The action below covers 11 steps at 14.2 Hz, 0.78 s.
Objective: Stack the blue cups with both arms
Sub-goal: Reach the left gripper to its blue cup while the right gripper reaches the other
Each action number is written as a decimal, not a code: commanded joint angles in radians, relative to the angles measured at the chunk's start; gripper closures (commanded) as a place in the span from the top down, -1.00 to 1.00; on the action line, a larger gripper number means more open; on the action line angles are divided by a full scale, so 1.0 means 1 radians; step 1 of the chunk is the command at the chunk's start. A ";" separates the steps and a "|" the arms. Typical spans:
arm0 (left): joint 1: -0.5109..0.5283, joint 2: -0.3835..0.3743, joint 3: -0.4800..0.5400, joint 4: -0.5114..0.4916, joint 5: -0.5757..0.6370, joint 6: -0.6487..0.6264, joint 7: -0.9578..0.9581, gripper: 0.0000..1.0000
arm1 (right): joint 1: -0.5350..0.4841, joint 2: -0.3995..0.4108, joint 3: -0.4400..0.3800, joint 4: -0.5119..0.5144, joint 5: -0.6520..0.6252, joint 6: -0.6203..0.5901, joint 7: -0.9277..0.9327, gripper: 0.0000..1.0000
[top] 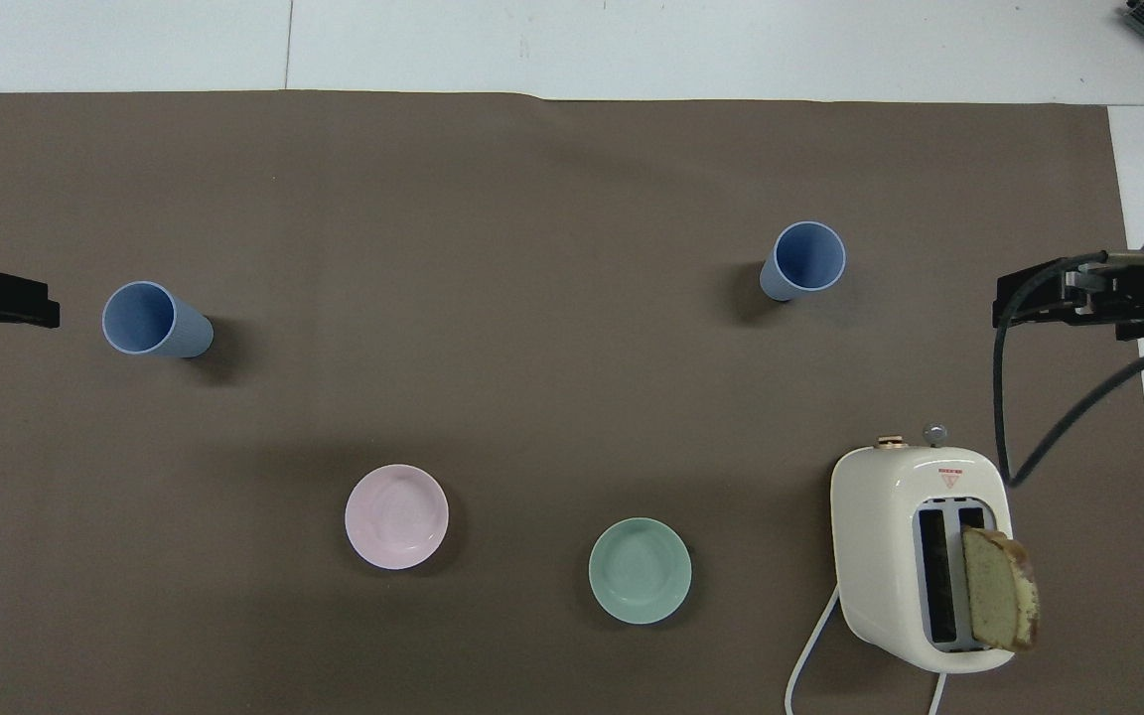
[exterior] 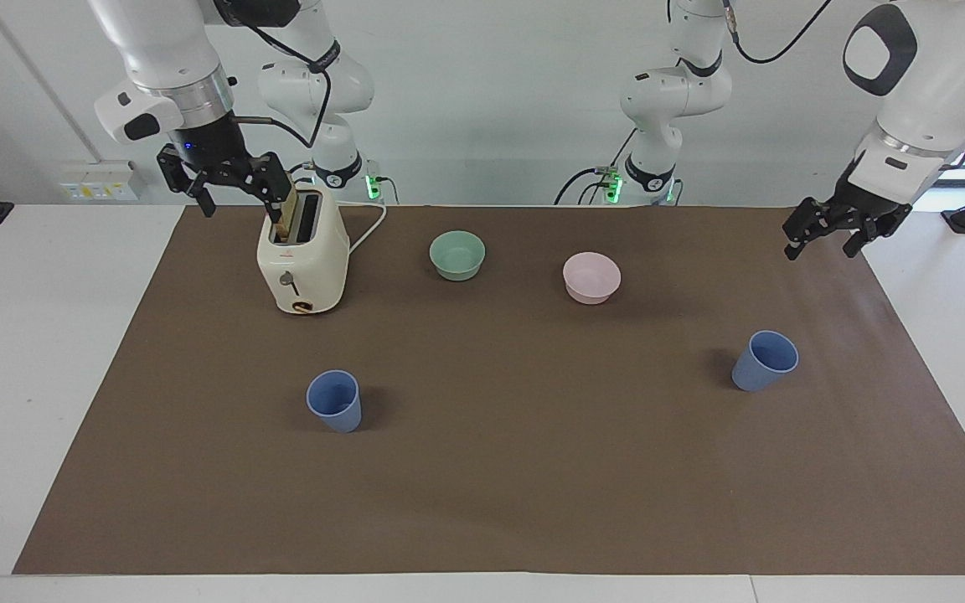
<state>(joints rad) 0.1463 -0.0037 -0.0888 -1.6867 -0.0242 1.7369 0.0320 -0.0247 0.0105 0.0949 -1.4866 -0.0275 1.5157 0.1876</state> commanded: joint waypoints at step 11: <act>0.076 0.117 -0.008 -0.099 -0.010 0.199 0.003 1.00 | -0.014 0.019 0.012 0.025 -0.025 -0.006 -0.003 1.00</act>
<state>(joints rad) 0.2059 0.1110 -0.0865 -1.7691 -0.0242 1.8966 0.0311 -0.0249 0.0114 0.0949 -1.4866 -0.0280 1.5157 0.1876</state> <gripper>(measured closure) 0.000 0.000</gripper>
